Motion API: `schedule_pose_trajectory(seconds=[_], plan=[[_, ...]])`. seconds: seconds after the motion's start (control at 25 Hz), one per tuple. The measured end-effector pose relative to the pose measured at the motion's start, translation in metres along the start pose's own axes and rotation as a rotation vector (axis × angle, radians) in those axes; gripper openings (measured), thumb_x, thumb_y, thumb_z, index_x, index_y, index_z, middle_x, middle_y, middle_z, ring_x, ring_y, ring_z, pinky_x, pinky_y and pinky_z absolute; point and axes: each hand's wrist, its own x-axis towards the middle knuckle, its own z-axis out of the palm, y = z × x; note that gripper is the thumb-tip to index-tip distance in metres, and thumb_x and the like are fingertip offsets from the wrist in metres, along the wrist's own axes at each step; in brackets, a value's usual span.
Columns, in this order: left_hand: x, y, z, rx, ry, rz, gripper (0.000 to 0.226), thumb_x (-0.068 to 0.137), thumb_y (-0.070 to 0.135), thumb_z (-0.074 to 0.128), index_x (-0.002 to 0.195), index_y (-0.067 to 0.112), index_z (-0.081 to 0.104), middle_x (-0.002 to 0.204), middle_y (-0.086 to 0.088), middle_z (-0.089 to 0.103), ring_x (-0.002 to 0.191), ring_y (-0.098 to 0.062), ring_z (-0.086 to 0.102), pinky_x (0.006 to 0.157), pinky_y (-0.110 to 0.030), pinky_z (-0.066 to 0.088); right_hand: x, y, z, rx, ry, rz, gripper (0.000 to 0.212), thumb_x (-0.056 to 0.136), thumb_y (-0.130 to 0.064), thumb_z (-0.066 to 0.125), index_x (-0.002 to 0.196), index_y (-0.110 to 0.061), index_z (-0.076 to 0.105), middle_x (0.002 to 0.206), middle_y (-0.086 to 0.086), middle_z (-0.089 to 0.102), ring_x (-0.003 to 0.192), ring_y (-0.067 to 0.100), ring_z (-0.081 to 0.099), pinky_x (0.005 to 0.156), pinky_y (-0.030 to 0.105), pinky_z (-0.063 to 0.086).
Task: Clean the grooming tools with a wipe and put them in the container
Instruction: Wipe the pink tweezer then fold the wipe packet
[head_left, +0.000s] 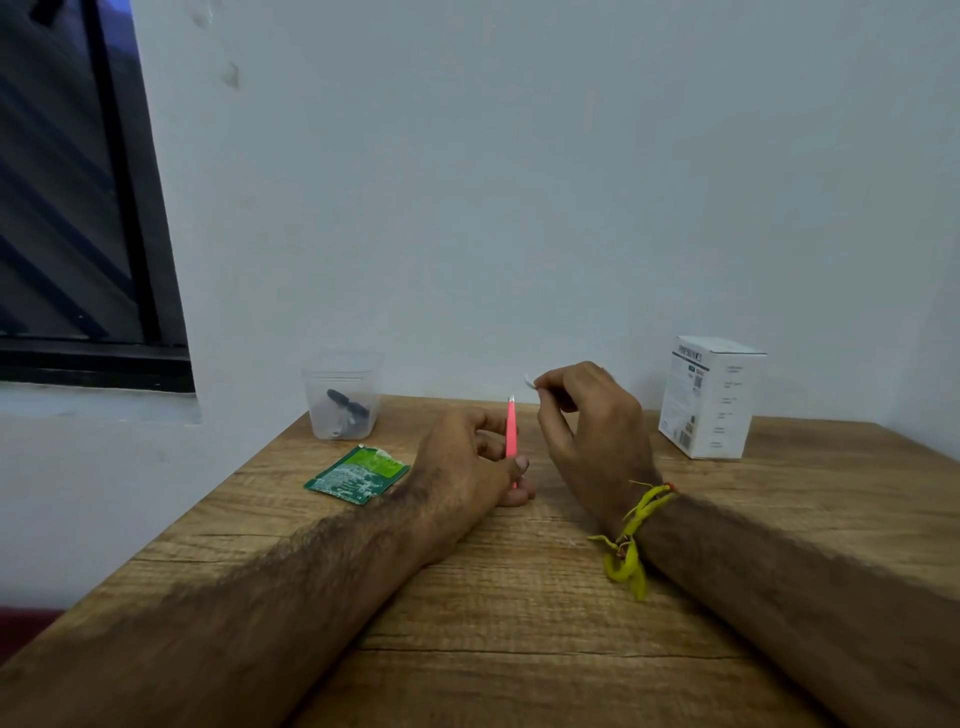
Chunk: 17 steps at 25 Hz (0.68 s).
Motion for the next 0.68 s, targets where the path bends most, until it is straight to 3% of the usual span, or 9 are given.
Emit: schedule_pose_trajectory(seconds=[0.16,0.44,0.68], plan=[[0.0039,-0.0038,-0.0030,-0.013,-0.048,-0.005,0.046,0.082,-0.012,0.073,0.121,0.010,0.064,0.092,-0.014,0.072,0.089,-0.026,0.075,0.077,-0.042,0.064,-0.0021,-0.0029,0.0007,-0.049,-0.126,-0.110,0.003,0.088,-0.011,0.065,0.089,-0.011,0.068,0.087,-0.002,0.064,0.081,0.015,0.059,0.072,0.037,0.051],[0.0041,-0.0053,-0.0022,-0.021,-0.038,0.001,0.039,0.083,-0.013,0.071,0.116,0.006,0.064,0.091,-0.015,0.073,0.083,-0.025,0.076,0.065,-0.029,0.061,-0.0017,-0.0031,0.0011,-0.133,-0.208,-0.179,0.005,0.088,-0.011,0.065,0.091,-0.010,0.069,0.088,0.003,0.065,0.082,0.021,0.062,0.072,0.039,0.052],[0.0054,-0.0044,-0.0013,0.003,-0.026,-0.008,0.040,0.082,-0.010,0.074,0.116,0.006,0.064,0.089,-0.013,0.077,0.077,-0.024,0.077,0.061,-0.028,0.059,-0.0025,-0.0030,0.0004,-0.143,-0.214,-0.190,0.005,0.090,-0.010,0.064,0.091,-0.008,0.069,0.089,0.004,0.065,0.083,0.022,0.061,0.073,0.039,0.051]])
